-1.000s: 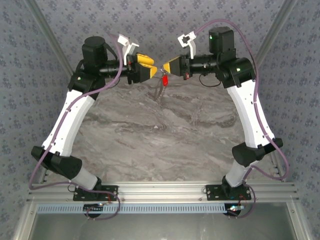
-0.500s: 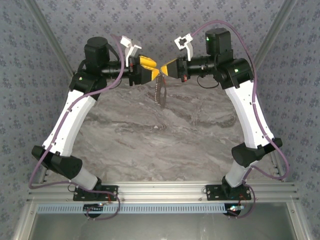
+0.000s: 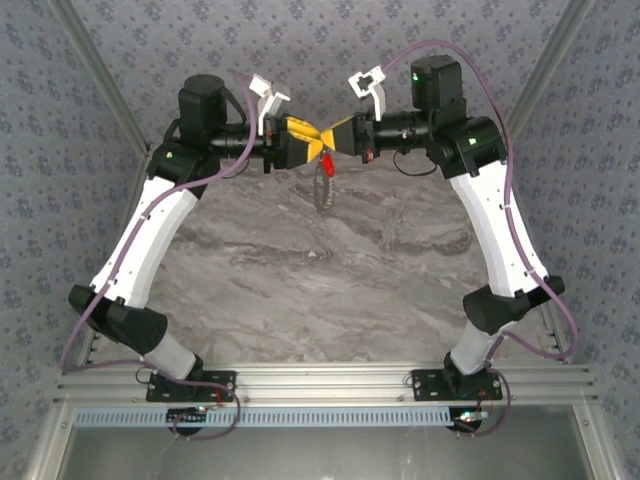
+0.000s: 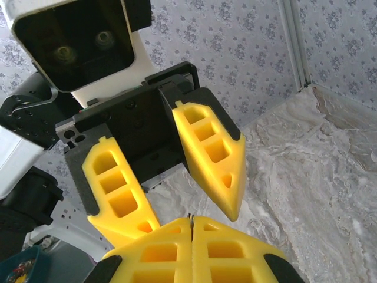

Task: Put the keys on the keyring

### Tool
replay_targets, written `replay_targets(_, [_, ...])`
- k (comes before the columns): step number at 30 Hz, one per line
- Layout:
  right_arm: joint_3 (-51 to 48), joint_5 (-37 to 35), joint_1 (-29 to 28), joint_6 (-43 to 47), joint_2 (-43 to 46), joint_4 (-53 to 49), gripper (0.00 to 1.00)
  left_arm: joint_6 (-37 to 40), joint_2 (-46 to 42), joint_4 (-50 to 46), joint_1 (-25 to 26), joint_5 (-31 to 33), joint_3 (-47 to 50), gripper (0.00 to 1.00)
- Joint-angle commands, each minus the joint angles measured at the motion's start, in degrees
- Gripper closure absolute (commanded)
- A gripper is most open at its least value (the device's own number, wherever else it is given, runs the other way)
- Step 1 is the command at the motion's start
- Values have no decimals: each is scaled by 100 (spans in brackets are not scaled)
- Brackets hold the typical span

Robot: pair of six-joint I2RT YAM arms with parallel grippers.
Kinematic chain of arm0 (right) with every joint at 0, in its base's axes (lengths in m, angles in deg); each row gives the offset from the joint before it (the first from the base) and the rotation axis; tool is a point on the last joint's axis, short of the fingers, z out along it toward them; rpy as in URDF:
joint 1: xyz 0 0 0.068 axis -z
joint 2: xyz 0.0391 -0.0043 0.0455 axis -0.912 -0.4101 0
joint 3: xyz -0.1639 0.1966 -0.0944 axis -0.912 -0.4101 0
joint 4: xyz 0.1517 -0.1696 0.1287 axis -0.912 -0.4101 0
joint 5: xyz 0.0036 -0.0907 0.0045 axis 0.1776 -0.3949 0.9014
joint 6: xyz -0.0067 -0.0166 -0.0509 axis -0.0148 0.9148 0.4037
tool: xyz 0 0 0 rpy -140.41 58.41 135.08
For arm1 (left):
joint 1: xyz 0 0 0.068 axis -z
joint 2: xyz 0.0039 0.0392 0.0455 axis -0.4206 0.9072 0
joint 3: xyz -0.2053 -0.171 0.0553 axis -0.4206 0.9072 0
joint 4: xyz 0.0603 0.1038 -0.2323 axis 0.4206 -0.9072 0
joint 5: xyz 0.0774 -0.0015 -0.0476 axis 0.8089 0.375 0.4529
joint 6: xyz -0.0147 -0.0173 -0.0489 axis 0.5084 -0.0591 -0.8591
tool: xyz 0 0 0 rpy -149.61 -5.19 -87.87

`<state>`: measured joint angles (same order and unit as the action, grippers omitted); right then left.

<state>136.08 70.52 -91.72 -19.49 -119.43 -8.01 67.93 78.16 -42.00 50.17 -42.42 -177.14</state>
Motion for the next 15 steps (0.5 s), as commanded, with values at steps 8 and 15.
replay_targets(8, [130, 174, -56, -78, -38, 208, 100, -16, 40, 86, 63, -250, -298, 74])
replay_targets(15, [62, 157, -88, -83, -19, 235, 100, -115, 38, 224, 89, -337, -298, 83])
